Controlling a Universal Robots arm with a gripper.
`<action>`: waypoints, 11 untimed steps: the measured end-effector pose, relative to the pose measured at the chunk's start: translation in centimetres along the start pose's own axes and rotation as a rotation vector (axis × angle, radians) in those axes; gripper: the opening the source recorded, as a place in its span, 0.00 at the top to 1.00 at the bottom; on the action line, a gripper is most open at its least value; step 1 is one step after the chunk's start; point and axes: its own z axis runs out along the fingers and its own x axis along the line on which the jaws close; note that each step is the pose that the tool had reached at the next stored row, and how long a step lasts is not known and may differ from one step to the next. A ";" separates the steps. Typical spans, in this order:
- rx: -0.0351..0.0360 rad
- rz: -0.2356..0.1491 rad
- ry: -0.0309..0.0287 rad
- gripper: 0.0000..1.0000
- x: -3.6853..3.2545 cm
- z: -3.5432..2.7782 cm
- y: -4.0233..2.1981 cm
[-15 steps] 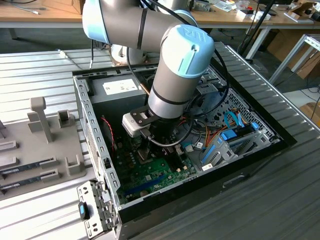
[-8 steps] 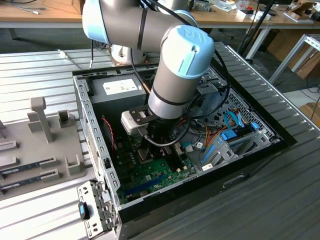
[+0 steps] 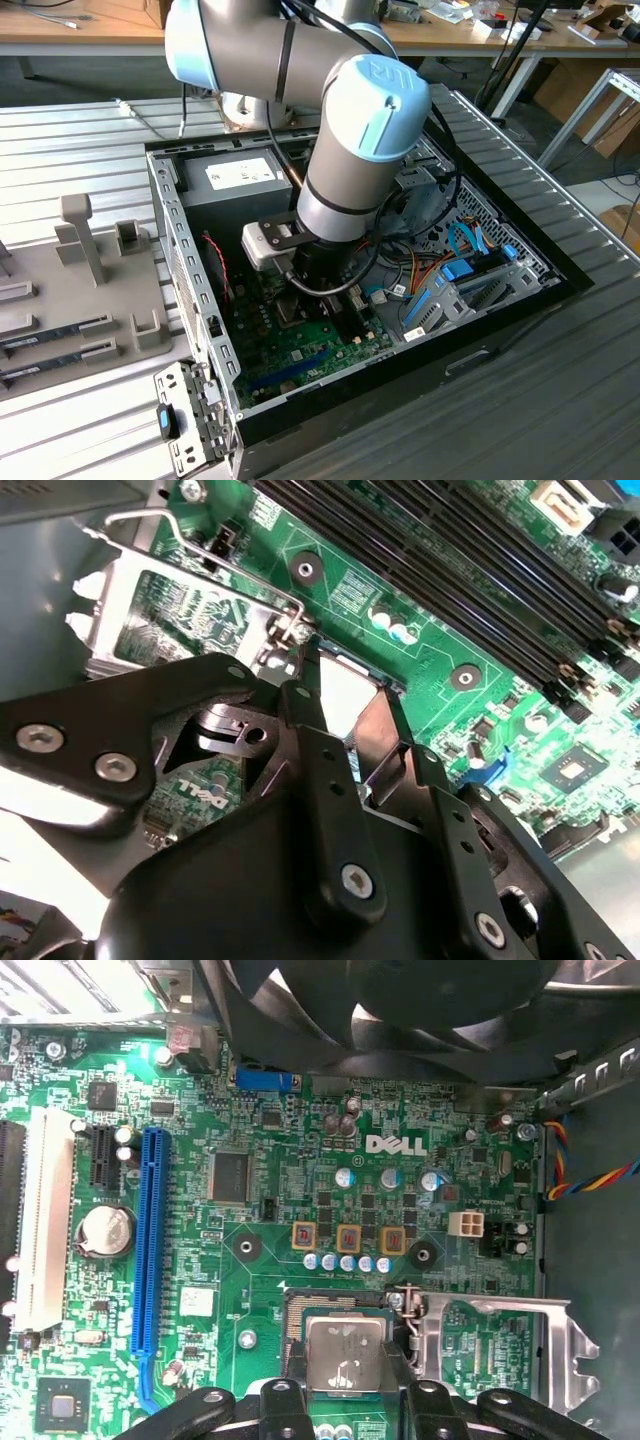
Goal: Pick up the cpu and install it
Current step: 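Close the cpu cover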
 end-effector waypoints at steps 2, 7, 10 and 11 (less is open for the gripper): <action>0.0001 0.005 0.0014 0.61 0.32 0.02 0.02; 0.0001 0.011 0.0013 0.61 0.34 0.06 0.94; 0.0003 0.014 0.0010 0.61 0.44 0.07 1.09; 0.0003 0.015 0.0011 0.61 0.49 0.07 1.10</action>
